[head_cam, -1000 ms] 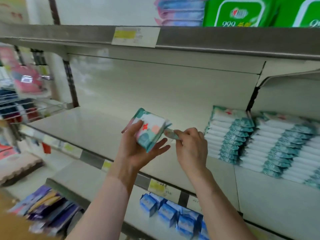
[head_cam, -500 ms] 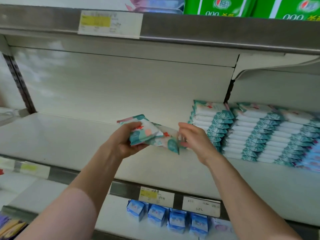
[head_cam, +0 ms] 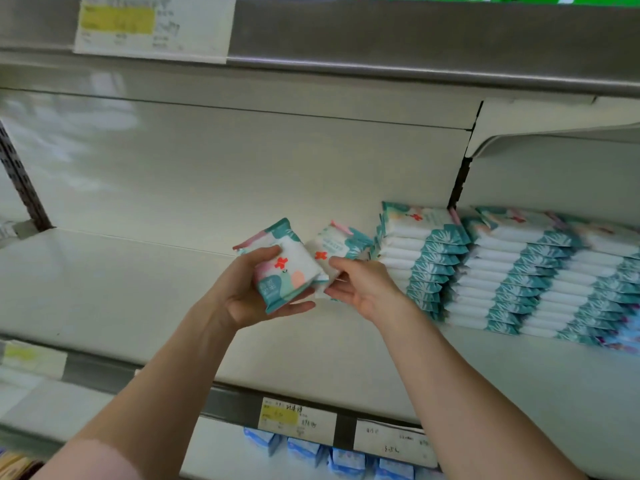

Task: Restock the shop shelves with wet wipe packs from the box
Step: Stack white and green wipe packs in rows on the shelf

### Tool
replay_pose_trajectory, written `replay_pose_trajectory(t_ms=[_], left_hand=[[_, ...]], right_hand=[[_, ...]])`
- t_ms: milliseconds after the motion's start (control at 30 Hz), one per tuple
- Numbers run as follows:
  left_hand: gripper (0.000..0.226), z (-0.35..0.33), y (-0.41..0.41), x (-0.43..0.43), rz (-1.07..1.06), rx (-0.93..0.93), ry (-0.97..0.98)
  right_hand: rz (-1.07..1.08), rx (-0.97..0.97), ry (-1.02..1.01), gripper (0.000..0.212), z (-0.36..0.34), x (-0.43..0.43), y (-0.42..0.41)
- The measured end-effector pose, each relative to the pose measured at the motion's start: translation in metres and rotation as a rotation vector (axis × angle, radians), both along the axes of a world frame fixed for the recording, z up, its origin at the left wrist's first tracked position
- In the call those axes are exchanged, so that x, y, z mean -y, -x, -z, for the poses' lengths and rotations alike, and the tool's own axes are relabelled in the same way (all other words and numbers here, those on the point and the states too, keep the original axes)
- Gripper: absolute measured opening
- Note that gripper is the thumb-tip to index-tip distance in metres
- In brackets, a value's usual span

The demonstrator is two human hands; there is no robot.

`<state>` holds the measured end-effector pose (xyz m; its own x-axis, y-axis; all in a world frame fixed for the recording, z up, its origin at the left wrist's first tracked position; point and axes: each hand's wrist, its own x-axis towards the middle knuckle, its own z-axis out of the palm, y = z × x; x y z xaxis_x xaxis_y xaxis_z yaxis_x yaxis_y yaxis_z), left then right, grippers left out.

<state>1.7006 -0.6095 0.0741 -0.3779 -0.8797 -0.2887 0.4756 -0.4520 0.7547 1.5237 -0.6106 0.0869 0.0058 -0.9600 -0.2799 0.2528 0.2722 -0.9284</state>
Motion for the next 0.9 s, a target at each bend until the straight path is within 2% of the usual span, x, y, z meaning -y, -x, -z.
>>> replay_pose_trajectory(t_ms=[67, 133, 267, 400, 567, 667, 700, 833, 900], left_hand=[[0.031, -0.002, 0.005, 0.004, -0.028, 0.025, -0.001], [0.020, -0.007, 0.007, 0.011, -0.075, 0.121, -0.042], [0.016, -0.018, 0.009, 0.030, -0.102, 0.372, -0.077], [0.029, -0.022, 0.018, 0.048, -0.197, 0.344, -0.061], [0.018, -0.013, 0.027, 0.058, -0.225, 0.279, -0.080], [0.019, -0.002, 0.029, 0.061, -0.243, 0.362, -0.132], [0.020, 0.002, 0.030, 0.061, -0.246, 0.392, -0.153], [0.027, 0.016, 0.033, 0.066, -0.214, 0.347, -0.179], [0.025, 0.017, 0.035, 0.068, -0.186, 0.335, -0.173]], right_hand=[[-0.050, -0.006, 0.008, 0.013, 0.005, 0.002, 0.000], [-0.091, -0.092, -0.012, 0.008, 0.008, 0.005, 0.006], [0.034, -0.164, -0.108, 0.013, 0.017, 0.012, 0.023], [0.045, -0.136, -0.119, 0.012, 0.030, 0.014, 0.022], [0.157, 0.023, -0.151, 0.021, 0.046, 0.017, 0.019], [0.240, 0.044, -0.147, 0.024, 0.058, 0.019, 0.015], [0.262, -0.004, -0.137, 0.025, 0.061, 0.020, 0.013], [0.249, -0.513, -0.063, 0.028, 0.078, 0.024, 0.015], [0.219, -0.670, -0.027, 0.029, 0.080, 0.022, 0.015]])
